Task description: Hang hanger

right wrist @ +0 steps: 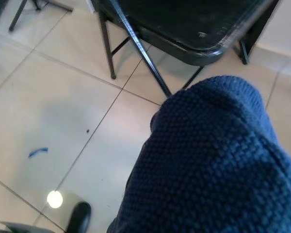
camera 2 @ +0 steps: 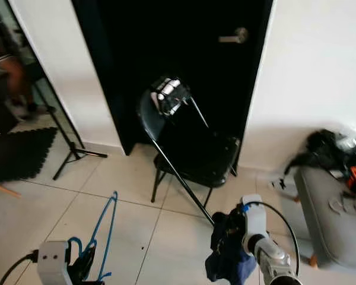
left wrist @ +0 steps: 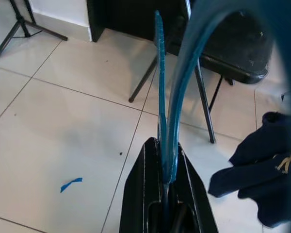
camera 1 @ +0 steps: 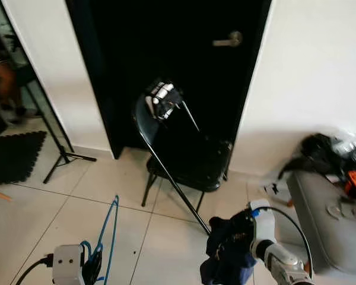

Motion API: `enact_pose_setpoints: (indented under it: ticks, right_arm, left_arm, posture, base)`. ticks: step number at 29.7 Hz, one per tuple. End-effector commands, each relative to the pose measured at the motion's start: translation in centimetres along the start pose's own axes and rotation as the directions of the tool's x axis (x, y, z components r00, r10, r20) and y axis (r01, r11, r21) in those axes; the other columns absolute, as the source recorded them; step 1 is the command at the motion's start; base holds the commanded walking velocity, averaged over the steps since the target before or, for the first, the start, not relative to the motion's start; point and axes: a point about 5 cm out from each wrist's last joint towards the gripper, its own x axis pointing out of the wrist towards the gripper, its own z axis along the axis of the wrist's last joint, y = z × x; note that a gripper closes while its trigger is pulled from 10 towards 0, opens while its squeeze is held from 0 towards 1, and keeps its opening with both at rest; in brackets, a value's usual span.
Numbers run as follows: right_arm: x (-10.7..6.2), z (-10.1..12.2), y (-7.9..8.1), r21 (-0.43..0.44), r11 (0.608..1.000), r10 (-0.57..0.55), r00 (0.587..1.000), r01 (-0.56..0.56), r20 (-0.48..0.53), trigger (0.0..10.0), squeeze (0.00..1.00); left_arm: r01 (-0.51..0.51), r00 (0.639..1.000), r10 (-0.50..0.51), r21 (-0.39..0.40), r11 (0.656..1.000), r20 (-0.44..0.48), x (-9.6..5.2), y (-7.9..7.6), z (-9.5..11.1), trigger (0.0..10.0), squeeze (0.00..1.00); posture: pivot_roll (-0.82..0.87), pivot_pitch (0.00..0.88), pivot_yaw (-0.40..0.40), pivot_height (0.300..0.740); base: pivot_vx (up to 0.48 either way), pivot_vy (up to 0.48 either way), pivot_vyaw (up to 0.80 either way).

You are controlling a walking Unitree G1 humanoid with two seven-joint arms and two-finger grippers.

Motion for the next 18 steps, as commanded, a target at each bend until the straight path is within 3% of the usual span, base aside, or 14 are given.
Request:
enact_pose_setpoints:
  ticks: [1,7,14,18]
  right_arm:
    - [0.1,-0.1,0.4,0.003,1.000,0.012,1.000,-0.012,0.003,10.0,0.00]
    - [0.4,0.2,0.9,0.010,1.000,0.029,0.999,-0.029,0.021,10.0,0.00]
    - [0.4,0.5,1.1,0.021,0.998,0.059,0.997,-0.060,0.042,10.0,0.00]
    - [0.4,0.5,1.1,0.026,0.996,0.079,0.996,-0.080,0.048,10.0,0.00]
  left_arm:
    - [-0.018,0.999,0.019,0.012,1.000,-0.048,-0.4,1.0,-1.1,10.0,0.00]
    - [-0.030,0.995,0.030,0.005,1.000,-0.092,0.1,1.6,-2.4,10.0,0.00]
    - [-0.022,0.992,0.023,0.005,1.000,-0.125,0.6,1.2,-4.0,10.0,0.00]
    - [-0.022,0.990,0.023,0.008,1.000,-0.138,1.0,1.9,-4.4,10.0,0.00]
  posture:
    - [0.02,0.060,-0.024,0.740]
    - [0.02,0.057,-0.024,0.740]
    - [0.02,0.059,-0.024,0.740]
    - [0.02,0.062,-0.026,0.740]
  base:
    - [0.000,0.000,0.74]
    - [0.000,0.000,0.74]
    - [0.000,0.000,0.74]
    - [0.000,0.000,0.74]
